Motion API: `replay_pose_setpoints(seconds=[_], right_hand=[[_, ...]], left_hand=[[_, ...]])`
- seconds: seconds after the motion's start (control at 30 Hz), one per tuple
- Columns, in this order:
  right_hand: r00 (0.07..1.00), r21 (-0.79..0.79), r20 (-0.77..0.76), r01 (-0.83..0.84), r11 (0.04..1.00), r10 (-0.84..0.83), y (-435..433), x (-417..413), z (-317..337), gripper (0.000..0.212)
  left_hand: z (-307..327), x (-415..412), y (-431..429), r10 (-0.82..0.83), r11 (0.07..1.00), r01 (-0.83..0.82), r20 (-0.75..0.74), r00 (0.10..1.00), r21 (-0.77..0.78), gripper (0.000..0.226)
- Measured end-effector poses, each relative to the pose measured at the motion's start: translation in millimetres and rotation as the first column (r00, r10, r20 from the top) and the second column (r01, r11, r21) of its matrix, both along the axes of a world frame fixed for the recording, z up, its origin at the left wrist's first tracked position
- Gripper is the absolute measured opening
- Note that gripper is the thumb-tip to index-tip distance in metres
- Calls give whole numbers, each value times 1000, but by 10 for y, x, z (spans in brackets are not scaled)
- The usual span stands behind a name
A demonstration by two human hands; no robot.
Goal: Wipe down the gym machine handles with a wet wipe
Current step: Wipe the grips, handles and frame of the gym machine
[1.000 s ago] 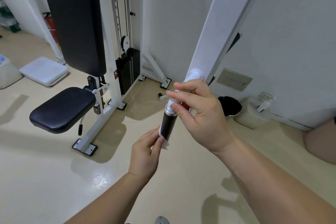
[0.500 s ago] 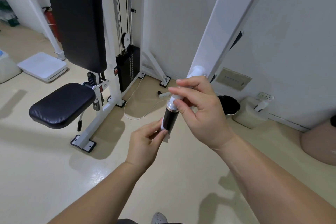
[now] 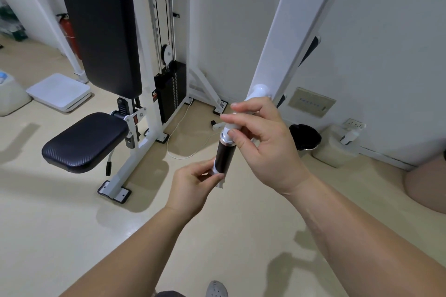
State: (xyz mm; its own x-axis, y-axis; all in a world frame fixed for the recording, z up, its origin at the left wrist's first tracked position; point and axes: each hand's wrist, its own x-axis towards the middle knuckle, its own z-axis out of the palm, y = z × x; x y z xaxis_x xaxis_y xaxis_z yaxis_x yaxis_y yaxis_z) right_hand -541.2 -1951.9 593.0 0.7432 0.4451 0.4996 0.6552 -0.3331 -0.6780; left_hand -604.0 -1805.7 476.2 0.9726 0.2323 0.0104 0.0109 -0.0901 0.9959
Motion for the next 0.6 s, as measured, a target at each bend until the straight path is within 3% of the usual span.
replay_pose_setpoints(seconds=[0.13,0.2,0.47,0.6], right_hand=[[1000,18,-20,-2,1000,2,-32,4,-9,28],[1000,14,-21,-11,1000,11,-35,8,-3,29],[999,40,6,-36,999,36,-57,33,-44,27],[999,63,20,-36,997,35,-84,29,-83,27]], left_hand=[[346,76,29,-48,998,39,189,981,54,32],[387,133,72,-67,997,58,205,976,52,27],[-106,102,44,-108,994,106,-121,987,-17,25],[-74,118,30,-147,985,161,-168,975,69,15]])
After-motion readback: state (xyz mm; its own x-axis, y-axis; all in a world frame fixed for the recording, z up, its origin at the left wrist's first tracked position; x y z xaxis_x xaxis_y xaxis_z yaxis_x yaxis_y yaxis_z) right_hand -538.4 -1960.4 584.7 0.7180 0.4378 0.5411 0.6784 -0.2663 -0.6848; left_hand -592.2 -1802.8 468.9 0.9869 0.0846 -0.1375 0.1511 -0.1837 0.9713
